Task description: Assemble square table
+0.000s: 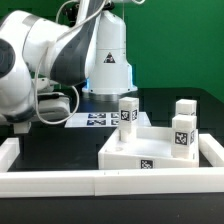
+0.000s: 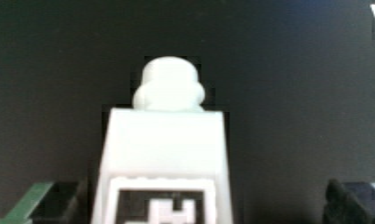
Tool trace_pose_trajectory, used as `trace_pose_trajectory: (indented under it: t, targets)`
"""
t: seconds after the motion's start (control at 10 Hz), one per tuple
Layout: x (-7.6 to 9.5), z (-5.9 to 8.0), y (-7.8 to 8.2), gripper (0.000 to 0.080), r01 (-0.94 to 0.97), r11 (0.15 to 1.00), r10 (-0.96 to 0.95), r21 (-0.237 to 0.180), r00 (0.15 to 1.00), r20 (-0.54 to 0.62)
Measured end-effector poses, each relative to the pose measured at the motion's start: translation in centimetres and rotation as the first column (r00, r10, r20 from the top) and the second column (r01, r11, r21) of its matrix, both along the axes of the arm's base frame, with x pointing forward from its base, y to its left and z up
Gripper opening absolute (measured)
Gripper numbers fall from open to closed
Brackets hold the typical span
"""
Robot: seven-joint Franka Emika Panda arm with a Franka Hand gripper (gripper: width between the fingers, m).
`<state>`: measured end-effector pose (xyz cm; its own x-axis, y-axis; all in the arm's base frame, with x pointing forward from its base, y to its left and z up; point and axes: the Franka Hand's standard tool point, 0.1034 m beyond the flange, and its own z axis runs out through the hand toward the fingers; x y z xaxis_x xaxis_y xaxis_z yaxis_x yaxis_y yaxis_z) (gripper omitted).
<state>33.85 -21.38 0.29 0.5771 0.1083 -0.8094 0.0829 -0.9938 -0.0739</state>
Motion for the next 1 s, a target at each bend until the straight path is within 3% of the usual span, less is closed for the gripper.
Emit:
trace_pose_trajectory:
  t: [0.3,0.6,0.8,0.9,1.0]
  targets:
    - [0.4,1.1,-0.5,0.0649,-0.002,1.000,0.002,0.007,1.000,-0.018]
    - [0.8,1.0,-0.4,0.0649,-0.012,1.000,0.012,0.006,1.000,0.000]
    - [1.1,0.6,-0.2,0.0365,-0.022,1.000,0.022,0.008,1.000,0.012]
    - [1.2,0.6,-0.1,0.0288,-0.025,1.000,0.025,0.008,1.000,0.013]
    - [1.2,0.6,0.0,0.0288,-0.028,1.000,0.028,0.008,1.000,0.013]
